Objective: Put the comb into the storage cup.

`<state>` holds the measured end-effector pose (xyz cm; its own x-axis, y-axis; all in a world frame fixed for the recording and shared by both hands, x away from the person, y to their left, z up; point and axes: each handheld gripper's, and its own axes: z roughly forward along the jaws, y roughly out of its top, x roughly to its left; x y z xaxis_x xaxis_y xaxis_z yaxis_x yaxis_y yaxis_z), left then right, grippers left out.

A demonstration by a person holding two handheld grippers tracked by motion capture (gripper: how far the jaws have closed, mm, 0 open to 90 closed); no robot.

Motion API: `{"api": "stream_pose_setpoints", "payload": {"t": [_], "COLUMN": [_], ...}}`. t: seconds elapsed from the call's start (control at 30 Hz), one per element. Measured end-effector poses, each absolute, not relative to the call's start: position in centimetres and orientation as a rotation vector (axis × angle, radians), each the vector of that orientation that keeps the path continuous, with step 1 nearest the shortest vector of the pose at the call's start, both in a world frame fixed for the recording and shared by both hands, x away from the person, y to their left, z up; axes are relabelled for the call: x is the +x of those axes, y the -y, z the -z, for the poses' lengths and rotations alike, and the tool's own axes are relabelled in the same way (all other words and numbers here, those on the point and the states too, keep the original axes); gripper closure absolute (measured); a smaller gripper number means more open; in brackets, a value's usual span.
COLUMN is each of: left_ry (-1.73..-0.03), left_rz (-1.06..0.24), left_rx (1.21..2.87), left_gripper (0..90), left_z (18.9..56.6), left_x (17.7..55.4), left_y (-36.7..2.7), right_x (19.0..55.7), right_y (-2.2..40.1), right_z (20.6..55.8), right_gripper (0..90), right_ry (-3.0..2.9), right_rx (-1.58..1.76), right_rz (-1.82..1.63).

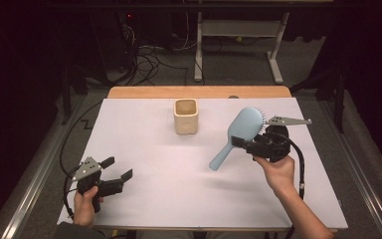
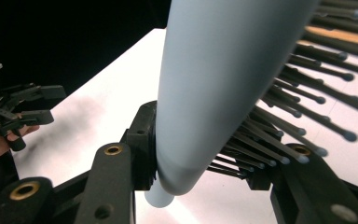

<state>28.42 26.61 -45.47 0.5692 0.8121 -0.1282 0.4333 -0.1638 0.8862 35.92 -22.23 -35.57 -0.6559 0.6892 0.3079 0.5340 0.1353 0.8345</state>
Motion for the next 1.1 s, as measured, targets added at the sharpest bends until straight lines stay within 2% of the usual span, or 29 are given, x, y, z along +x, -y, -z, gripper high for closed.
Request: {"api": "stream_pose_setpoints", "payload": {"t": [1.1], "left_ry": [-1.045], "left_rz": [-0.504], "left_rx": [1.791], "left_gripper": [15.8], "left_z": [45.8], "left_x": [28.5], "left_y": [-26.5], "right_x": [39.9], "right_y": [20.3], "right_z": [32.7], "right_gripper": [56.6], "right_ry": [-2.24], "right_rx": [1.202], "right_rz": [-1.475]}}
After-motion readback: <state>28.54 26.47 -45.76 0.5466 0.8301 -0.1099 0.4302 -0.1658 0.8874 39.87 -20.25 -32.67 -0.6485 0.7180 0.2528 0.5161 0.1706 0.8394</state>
